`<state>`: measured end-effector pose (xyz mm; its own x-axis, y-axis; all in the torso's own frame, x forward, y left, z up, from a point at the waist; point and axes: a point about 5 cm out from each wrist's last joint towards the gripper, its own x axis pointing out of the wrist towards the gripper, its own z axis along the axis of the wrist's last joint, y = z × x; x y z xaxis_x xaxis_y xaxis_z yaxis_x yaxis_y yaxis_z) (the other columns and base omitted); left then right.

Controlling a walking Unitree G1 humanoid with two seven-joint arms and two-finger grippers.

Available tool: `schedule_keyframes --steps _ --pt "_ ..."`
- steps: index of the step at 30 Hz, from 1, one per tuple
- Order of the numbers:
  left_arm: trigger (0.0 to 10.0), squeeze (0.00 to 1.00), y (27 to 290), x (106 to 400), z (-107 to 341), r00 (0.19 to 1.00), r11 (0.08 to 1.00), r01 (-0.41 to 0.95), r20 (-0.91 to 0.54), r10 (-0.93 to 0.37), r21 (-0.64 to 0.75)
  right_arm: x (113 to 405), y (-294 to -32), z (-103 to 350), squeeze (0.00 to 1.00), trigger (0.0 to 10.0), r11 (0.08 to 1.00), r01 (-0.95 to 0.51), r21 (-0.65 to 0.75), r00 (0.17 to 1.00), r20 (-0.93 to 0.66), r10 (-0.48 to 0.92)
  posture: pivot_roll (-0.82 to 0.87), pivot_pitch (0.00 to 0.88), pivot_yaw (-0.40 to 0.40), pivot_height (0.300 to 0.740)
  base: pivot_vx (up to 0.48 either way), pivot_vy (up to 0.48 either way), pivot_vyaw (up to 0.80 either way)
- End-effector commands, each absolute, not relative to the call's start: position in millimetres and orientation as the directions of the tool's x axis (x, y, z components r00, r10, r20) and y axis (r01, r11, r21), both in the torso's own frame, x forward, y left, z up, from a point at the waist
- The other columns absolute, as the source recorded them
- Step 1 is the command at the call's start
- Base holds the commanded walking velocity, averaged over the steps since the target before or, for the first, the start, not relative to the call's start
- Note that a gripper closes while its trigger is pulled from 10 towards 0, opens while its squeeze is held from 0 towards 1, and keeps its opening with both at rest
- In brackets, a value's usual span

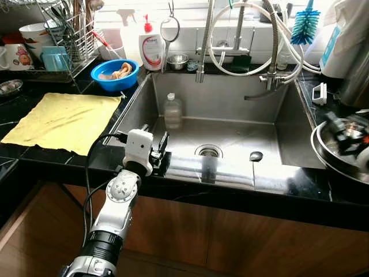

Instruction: Kitchen organization

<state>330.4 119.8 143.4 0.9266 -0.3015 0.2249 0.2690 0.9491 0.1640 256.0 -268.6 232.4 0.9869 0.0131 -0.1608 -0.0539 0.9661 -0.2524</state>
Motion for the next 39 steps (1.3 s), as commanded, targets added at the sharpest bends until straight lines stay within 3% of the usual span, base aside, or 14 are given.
schedule_keyframes --steps 1,11,22,39 --pt "10.0 0.0 120.4 331.0 146.9 0.92 0.945 0.271 0.239 -0.309 0.181 255.6 -265.3 226.8 0.0 10.0 0.956 -0.104 -0.275 0.978 -0.203 0.048 -0.07 0.0 0.058 0.74 0.0 0.0 0.0" --pt "10.0 0.0 120.7 331.3 147.2 0.921 0.945 0.271 0.237 -0.309 0.181 258.3 -253.7 213.6 0.0 10.0 0.917 -0.217 -0.335 0.948 -0.297 0.116 -0.07 0.0 0.056 0.74 0.0 0.0 0.0" --pt "10.0 0.0 121.4 331.2 145.8 0.925 0.948 0.266 0.232 -0.302 0.175 265.7 -269.8 222.0 0.0 10.0 0.902 -0.07 -0.425 0.965 -0.256 -0.046 -0.07 0.0 0.053 0.74 0.0 0.0 0.0" --pt "10.0 0.0 121.2 331.1 145.5 0.925 0.948 0.268 0.228 -0.303 0.173 264.6 -274.7 213.5 0.0 10.0 0.842 -0.059 -0.537 0.938 -0.317 -0.137 -0.07 0.0 0.055 0.74 0.0 0.0 0.0"
